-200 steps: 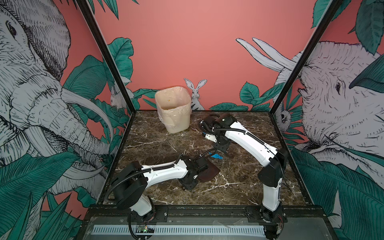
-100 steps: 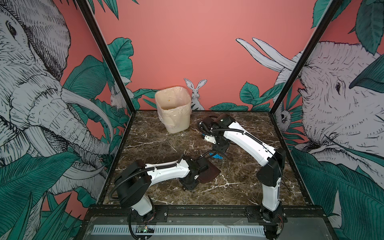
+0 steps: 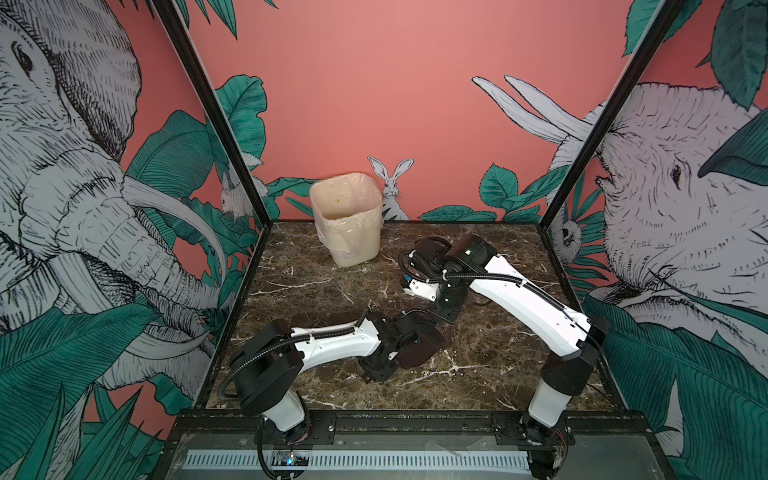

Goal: Sweep away the paper scraps from the table
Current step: 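Sweep the blue scrap into the dustpan with the right brush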

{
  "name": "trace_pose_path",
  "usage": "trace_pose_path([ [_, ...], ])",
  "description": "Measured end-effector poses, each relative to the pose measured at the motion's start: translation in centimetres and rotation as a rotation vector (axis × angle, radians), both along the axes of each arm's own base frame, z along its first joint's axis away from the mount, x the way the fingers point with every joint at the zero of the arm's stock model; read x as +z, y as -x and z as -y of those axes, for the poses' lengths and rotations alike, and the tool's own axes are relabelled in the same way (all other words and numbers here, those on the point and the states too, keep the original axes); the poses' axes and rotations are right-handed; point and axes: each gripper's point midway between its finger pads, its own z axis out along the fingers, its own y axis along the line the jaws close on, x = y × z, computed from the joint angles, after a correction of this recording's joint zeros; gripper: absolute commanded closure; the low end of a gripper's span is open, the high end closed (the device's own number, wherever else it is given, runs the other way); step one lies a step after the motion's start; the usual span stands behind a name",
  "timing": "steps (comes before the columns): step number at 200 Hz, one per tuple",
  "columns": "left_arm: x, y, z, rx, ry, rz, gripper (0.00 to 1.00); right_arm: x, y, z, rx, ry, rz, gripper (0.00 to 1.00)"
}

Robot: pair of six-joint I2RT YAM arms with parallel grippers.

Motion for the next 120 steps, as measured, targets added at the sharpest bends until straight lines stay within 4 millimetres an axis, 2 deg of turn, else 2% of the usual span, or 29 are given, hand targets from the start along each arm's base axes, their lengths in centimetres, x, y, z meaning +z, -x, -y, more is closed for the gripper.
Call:
trace_pose_path([
  [24, 0.0, -0.1, 0.0, 0.000, -0.001, 0.005, 1.00, 0.3, -0.7, 0.8, -0.031, 0.020, 0.039, 1.00],
  [63, 0.6, -0.6, 0.0, 0.000, 0.007, 0.037, 1.00, -0.3, -1.4, 2.8, -0.107, 0.013, 0.037, 1.00],
  [120, 3.3, -2.1, 0.4, 0.004, 0.065, 0.145, 1.00, 0.9, -2.4, 7.1, -0.292, -0.124, 0.104, 1.00],
])
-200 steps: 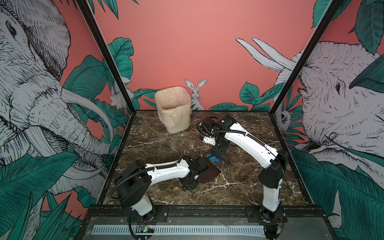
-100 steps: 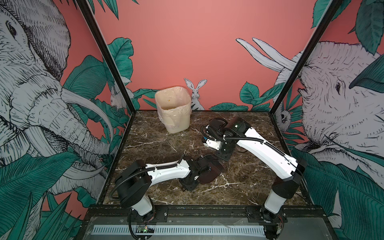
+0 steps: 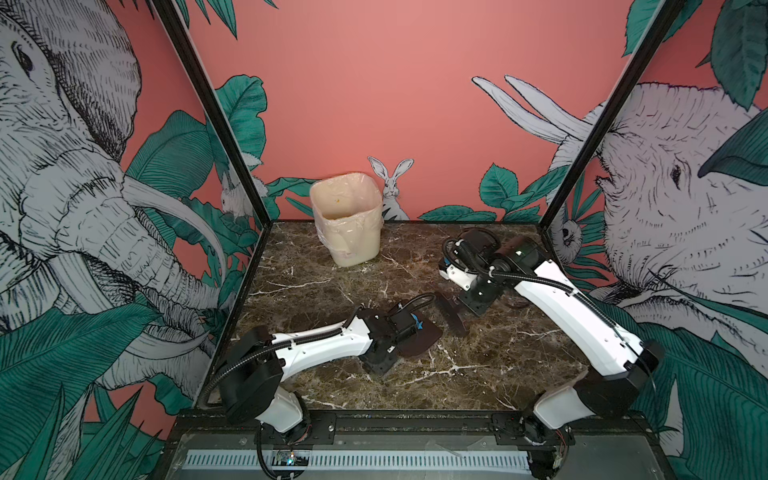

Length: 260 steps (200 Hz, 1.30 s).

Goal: Sweep away the paper scraps from the table
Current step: 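Sweep the blue scrap into the dustpan with the right brush, then lift the dustpan with the left gripper and carry it to the beige bin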

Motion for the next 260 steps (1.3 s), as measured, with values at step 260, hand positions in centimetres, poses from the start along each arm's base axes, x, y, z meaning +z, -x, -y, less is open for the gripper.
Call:
trace_pose_path([
  [260, 15.6, -2.6, -11.8, 0.317, 0.061, 0.275, 1.00, -1.8, 1.1, 0.8, -0.158, -0.315, -0.047, 1.00],
])
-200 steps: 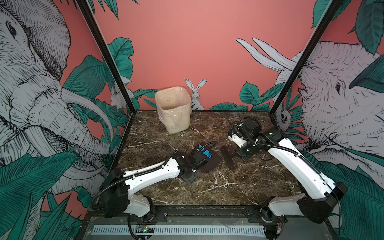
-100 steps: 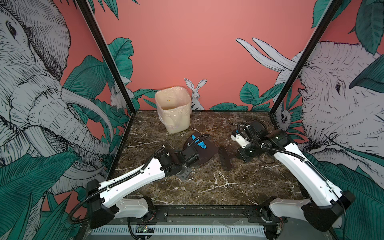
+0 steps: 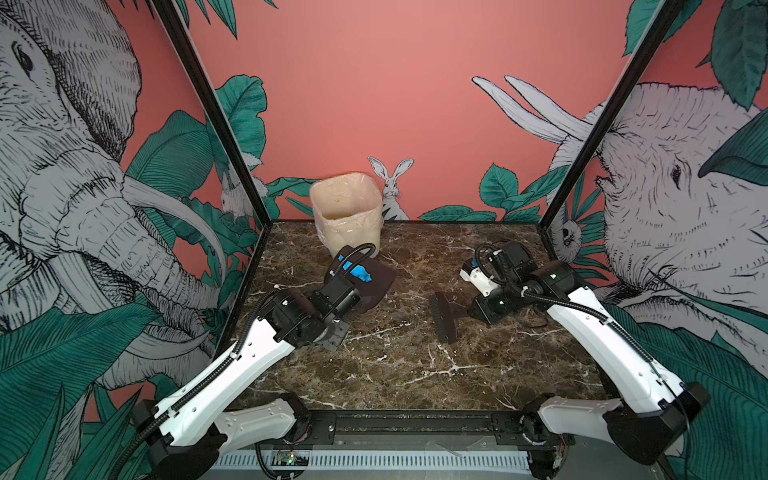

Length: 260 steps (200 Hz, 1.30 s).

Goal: Sweep away the paper scraps from the table
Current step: 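Lift the dustpan with the left gripper and carry it to the beige bin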

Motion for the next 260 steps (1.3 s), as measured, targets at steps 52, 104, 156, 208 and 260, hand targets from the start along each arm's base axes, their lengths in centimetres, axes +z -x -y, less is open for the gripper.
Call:
trace_pose_path([
  [52, 1.0, -1.4, -3.4, 0.128, 0.024, -0.013, 1.00, 0.3, -0.3, 0.3, -0.007, -0.019, 0.005, 1.00],
  [104, 3.1, -3.7, -5.4, 0.223, 0.111, -0.013, 1.00, 0.9, -0.1, 0.9, -0.008, -0.037, 0.023, 1.00],
  [156, 5.1, -6.6, -6.7, 0.260, 0.137, 0.008, 1.00, 1.2, 0.0, 1.0, -0.005, -0.057, 0.022, 1.00],
  [208, 6.0, -9.0, -8.3, 0.327, 0.161, 0.015, 1.00, 1.4, 0.2, 1.2, 0.001, -0.066, 0.022, 1.00],
  [260, 6.2, -12.8, -8.6, 0.328, 0.149, 0.007, 1.00, 1.5, 0.4, 1.2, 0.007, -0.082, 0.013, 1.00],
])
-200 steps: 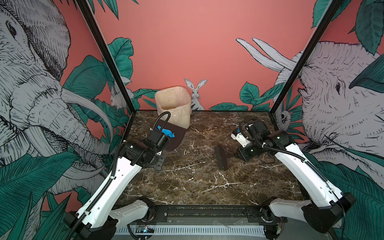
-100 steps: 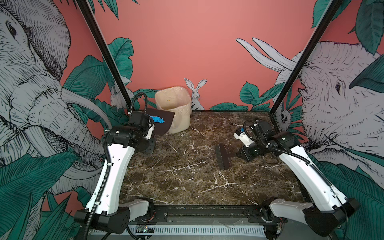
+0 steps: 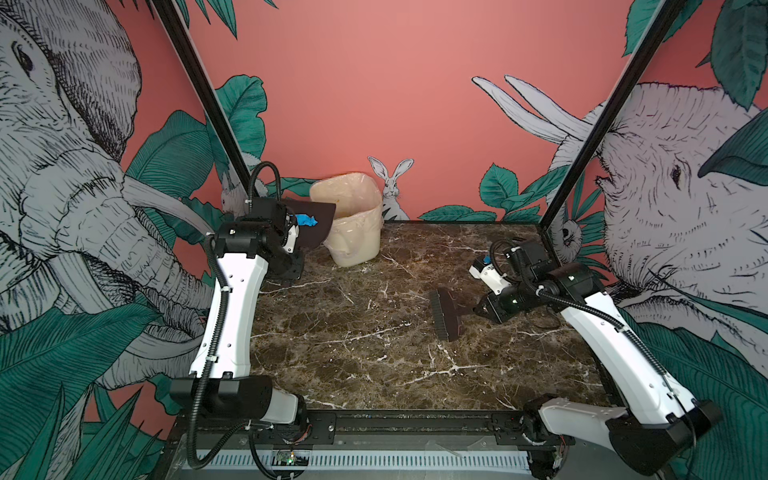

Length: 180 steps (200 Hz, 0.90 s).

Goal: Sweep away the paper scraps from the table
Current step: 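Lift the dustpan with the left gripper and carry it to the beige bin, then tip the dustpan over the beige bin with the left gripper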

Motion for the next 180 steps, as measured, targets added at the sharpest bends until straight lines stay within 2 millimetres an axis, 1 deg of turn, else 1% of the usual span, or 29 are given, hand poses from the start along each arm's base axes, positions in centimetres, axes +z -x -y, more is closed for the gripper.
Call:
trace_pose_path([
  [25, -0.7, -1.6, 0.0, 0.001, -0.003, -0.030, 1.00, 0.1, 0.3, 0.1, 0.001, -0.007, 0.004, 1.00],
  [42, -0.6, -2.7, -0.3, 0.008, -0.015, -0.036, 1.00, -0.1, 0.6, 0.3, 0.004, -0.009, 0.001, 1.00],
  [54, -0.1, -3.4, -0.5, 0.016, -0.028, -0.024, 1.00, -0.4, 0.8, 0.4, 0.007, -0.009, -0.005, 1.00],
  [76, 1.5, -4.5, -1.3, 0.038, -0.046, 0.022, 1.00, -0.8, 0.9, 0.5, 0.008, -0.008, -0.018, 1.00],
  [92, 2.5, -4.9, -2.1, 0.060, -0.073, 0.051, 1.00, -0.9, 1.0, 0.5, 0.008, -0.010, -0.021, 1.00],
  [107, 3.0, -5.2, -2.9, 0.078, -0.109, 0.056, 1.00, -0.8, 1.0, 0.4, 0.011, -0.018, -0.023, 1.00],
  [125, 3.0, -5.9, -3.6, 0.093, -0.150, 0.042, 1.00, -0.6, 1.2, 0.3, 0.016, -0.031, -0.024, 1.00],
  [140, 2.6, -6.9, -4.0, 0.103, -0.176, 0.029, 1.00, -0.5, 1.4, 0.1, 0.022, -0.046, -0.027, 1.00],
  [162, 2.1, -8.1, -4.2, 0.108, -0.194, 0.015, 1.00, -0.3, 1.6, -0.2, 0.031, -0.066, -0.030, 1.00],
  [180, 2.1, -8.8, -4.2, 0.109, -0.194, 0.018, 1.00, -0.5, 2.0, -0.2, 0.036, -0.073, -0.042, 1.00],
])
